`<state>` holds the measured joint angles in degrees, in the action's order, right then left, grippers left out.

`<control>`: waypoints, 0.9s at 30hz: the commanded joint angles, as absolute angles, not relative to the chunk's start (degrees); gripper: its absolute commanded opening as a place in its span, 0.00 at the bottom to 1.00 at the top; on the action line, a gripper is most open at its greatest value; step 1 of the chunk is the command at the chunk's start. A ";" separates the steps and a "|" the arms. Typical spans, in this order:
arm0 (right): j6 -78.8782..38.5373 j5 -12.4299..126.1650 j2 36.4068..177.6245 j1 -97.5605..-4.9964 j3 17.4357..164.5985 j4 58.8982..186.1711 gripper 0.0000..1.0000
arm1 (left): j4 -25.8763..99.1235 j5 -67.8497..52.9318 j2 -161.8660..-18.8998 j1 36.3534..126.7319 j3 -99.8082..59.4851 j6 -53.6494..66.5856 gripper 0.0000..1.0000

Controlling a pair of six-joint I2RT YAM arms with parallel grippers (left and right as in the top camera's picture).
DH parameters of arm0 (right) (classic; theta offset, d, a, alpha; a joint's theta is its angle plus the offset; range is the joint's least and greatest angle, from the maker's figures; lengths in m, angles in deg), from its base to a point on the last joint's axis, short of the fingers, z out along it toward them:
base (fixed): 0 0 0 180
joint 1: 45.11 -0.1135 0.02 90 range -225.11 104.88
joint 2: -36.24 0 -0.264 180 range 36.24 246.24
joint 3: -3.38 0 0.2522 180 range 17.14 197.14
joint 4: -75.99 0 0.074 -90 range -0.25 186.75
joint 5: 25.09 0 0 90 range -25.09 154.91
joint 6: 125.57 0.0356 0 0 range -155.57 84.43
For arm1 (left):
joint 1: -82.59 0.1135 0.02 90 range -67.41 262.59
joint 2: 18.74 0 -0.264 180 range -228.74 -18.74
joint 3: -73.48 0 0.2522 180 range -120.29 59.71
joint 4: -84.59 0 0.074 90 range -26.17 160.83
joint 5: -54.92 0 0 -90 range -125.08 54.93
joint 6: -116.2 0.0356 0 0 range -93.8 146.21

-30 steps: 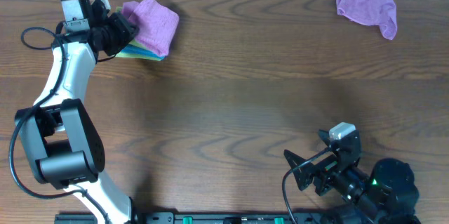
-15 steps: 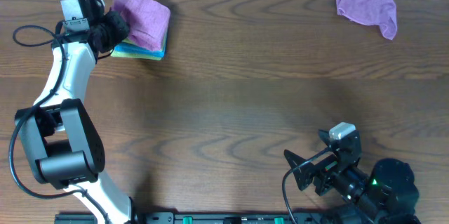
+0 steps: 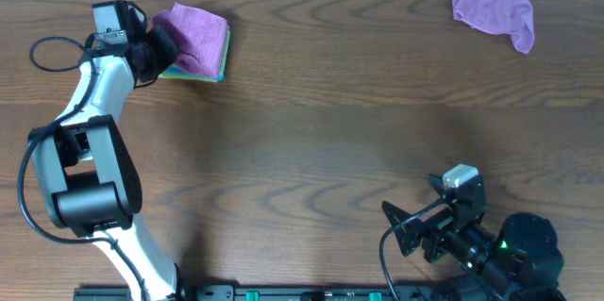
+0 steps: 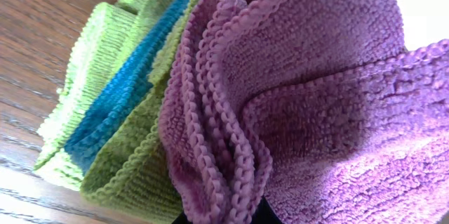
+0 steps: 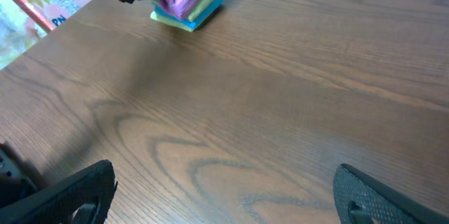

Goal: Fold the cloth

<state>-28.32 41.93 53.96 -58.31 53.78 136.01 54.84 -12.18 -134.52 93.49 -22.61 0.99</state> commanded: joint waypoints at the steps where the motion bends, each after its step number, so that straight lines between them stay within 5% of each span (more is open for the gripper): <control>1: -27.47 41.53 53.80 -58.04 53.43 136.10 0.99 | 55.04 -14.28 -134.48 93.92 -23.96 1.80 0.06; 9: -27.47 41.56 53.80 -58.04 53.43 136.10 0.99 | 55.02 -11.44 -134.13 93.92 -23.99 1.78 0.35; 14: -27.47 41.56 53.80 -58.04 53.43 136.10 0.99 | 55.02 -11.24 -132.25 93.95 -24.05 1.80 0.63; 27: -27.47 41.56 53.80 -58.04 53.43 136.08 0.99 | 53.88 -11.70 -125.98 97.42 -24.10 1.87 0.75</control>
